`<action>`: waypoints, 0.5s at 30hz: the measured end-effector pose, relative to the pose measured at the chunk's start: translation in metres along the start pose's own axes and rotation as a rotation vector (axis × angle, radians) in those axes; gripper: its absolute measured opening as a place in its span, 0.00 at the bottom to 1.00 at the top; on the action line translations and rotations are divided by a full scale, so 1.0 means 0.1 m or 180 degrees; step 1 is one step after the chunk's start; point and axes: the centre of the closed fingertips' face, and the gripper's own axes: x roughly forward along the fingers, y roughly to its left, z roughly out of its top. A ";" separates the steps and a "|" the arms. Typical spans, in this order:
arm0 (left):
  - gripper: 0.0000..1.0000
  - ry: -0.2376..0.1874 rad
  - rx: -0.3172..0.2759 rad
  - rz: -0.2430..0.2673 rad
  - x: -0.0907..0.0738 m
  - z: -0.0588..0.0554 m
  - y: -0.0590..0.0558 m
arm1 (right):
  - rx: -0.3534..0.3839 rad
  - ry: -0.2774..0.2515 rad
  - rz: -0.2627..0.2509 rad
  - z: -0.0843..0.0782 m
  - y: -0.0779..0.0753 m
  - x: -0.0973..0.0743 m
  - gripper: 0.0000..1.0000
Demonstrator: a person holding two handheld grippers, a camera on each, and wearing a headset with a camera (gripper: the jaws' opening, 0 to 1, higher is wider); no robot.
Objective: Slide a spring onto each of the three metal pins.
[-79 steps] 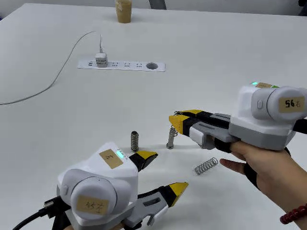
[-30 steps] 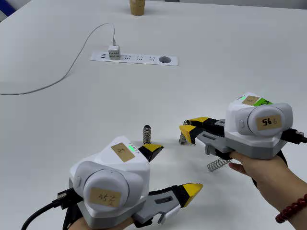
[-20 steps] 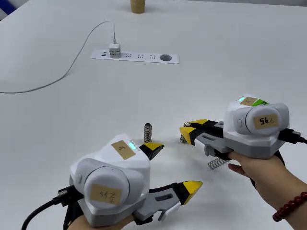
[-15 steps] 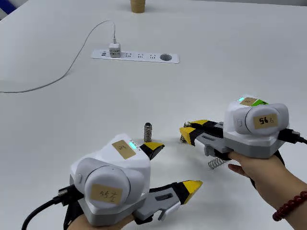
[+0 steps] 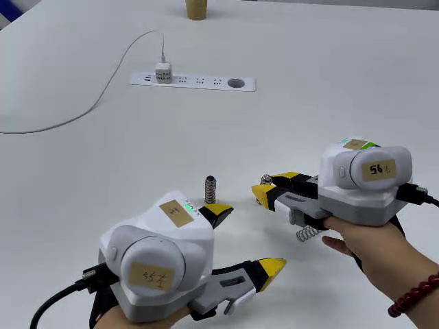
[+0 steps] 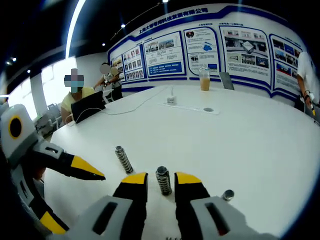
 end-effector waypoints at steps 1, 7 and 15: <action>0.58 -0.0004 -0.0014 -0.0004 0.00 0.00 0.00 | 0.0007 0.0001 0.0004 0.01 0.01 -0.02 0.22; 0.59 -0.0005 -0.0025 -0.0023 0.01 0.01 -0.03 | 0.0054 -0.0062 0.0042 0.09 0.04 -0.12 0.28; 0.59 0.0015 0.0013 -0.0058 0.03 0.05 -0.08 | 0.0175 -0.0055 0.0073 0.14 0.03 -0.33 0.33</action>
